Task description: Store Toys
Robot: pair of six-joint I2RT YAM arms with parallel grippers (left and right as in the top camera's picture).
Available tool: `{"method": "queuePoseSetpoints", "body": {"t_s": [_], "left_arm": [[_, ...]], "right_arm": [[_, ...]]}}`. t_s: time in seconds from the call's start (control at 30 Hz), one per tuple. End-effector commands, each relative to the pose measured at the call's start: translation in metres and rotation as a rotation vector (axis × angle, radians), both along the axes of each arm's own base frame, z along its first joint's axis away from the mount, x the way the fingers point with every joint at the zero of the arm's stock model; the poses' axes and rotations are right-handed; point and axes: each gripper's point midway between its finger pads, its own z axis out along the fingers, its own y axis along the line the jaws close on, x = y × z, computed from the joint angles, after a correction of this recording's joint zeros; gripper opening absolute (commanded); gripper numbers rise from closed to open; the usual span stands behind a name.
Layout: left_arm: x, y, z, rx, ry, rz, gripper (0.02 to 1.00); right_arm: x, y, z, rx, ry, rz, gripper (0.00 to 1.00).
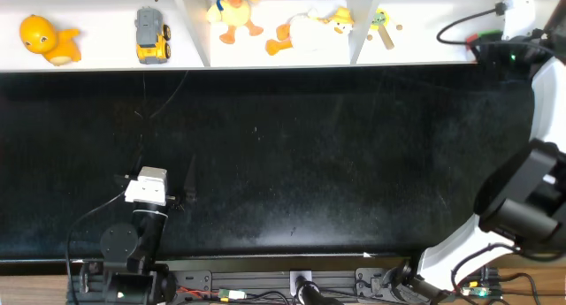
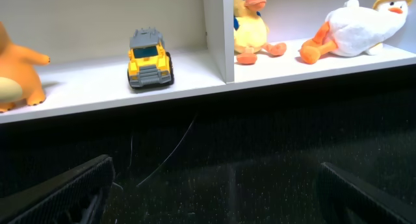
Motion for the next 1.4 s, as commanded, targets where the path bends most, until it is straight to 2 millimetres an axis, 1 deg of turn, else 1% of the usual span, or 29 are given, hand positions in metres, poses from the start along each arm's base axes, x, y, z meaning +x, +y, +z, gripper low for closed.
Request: {"method": "queuePoseSetpoints", "body": {"t_s": [0.03, 0.2, 0.23, 0.3, 0.33, 0.37, 0.5, 0.57, 0.63, 0.7, 0.77, 0.87, 1.0, 1.03, 1.07, 1.13, 1.27, 1.4], "left_arm": [[-0.001, 0.0, 0.001, 0.015, -0.007, -0.003, 0.998], [-0.001, 0.0, 0.001, 0.015, -0.007, -0.003, 0.996], [-0.001, 0.0, 0.001, 0.015, -0.007, -0.003, 0.998], [-0.001, -0.001, 0.001, 0.015, -0.007, -0.003, 0.998], [-0.001, -0.001, 0.001, 0.015, -0.007, -0.003, 0.998], [-0.001, -0.001, 0.001, 0.015, -0.007, -0.003, 0.998], [-0.001, 0.0, 0.001, 0.014, -0.007, -0.003, 0.998], [-0.001, -0.001, 0.001, 0.015, -0.007, -0.003, 0.998], [-0.001, -0.001, 0.001, 0.015, -0.007, -0.003, 0.998], [-0.001, -0.001, 0.001, 0.015, -0.007, -0.003, 0.998], [-0.001, 0.0, 0.001, 0.015, -0.007, -0.003, 0.998], [-0.001, -0.001, 0.001, 0.015, -0.007, -0.003, 0.998], [-0.001, 0.0, 0.001, 0.015, -0.007, -0.003, 0.998], [-0.001, 0.0, 0.001, 0.015, -0.007, -0.003, 0.998], [-0.001, -0.001, 0.001, 0.015, -0.007, -0.003, 0.998], [-0.001, -0.001, 0.001, 0.015, -0.007, -0.003, 0.998], [-0.001, -0.001, 0.001, 0.015, -0.007, -0.003, 0.998], [-0.001, -0.001, 0.001, 0.015, -0.007, -0.003, 0.998]], "right_arm": [[0.016, 0.0, 0.012, 0.026, -0.04, -0.004, 0.432], [0.02, 0.002, 0.012, 0.027, -0.051, 0.004, 0.463], [0.02, 0.002, 0.012, 0.027, -0.052, 0.004, 0.507], [0.021, 0.002, 0.013, 0.032, -0.054, -0.005, 0.684], [0.021, 0.002, 0.013, 0.035, -0.055, -0.009, 0.818], [0.021, 0.002, 0.013, 0.036, -0.056, -0.01, 0.998], [0.021, 0.001, 0.017, 0.039, -0.059, -0.026, 0.993], [0.017, 0.002, 0.025, 0.025, -0.069, -0.031, 0.993], [0.009, 0.003, 0.032, -0.01, -0.069, -0.047, 0.996], [-0.003, 0.004, 0.033, -0.07, -0.053, -0.08, 0.996], [-0.023, 0.007, 0.031, -0.148, -0.031, -0.122, 0.998], [-0.057, 0.014, 0.032, -0.213, -0.041, -0.16, 0.998], [-0.109, 0.024, 0.032, -0.198, -0.082, -0.296, 0.998], [-0.118, 0.028, 0.031, -0.189, -0.088, -0.318, 0.998], [-0.127, 0.036, 0.028, -0.178, -0.095, -0.335, 0.996], [-0.137, 0.056, 0.022, -0.16, -0.113, -0.346, 0.996], [-0.145, 0.105, 0.016, -0.16, -0.175, -0.351, 0.996], [-0.163, 0.139, 0.013, -0.098, -0.271, -0.349, 0.996]]}}
